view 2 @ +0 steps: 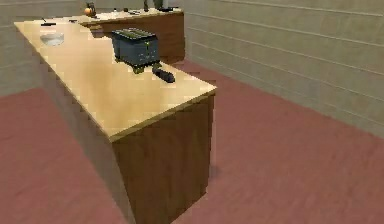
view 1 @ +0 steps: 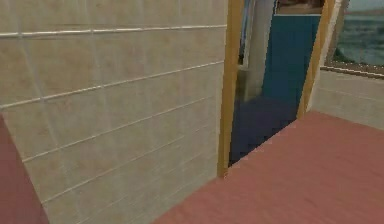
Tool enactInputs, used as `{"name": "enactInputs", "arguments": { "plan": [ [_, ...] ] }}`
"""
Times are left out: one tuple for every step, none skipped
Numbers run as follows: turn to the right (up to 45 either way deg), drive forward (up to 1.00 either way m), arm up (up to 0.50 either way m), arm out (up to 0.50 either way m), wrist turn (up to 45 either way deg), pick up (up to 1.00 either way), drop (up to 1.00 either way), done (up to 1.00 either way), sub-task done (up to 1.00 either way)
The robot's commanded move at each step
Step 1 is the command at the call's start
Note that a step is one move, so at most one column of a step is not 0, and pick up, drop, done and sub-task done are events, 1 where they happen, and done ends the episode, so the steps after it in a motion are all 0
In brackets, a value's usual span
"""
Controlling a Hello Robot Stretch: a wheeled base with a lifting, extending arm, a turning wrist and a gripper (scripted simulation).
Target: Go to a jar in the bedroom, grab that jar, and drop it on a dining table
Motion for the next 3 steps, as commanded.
{"name": "enactInputs", "arguments": {
  "plan": [
    [0.0, 0.50, 0.00, 0.00, 0.0, 0.00, 0.00, 0.00, 0.00],
    [39.0, 0.00, 0.00, 0.00, 0.0, 0.00, 0.00, 0.00, 0.00],
    [0.0, 1.00, 0.00, 0.00, 0.0, 0.00, 0.00, 0.00, 0.00]
  ]
}}
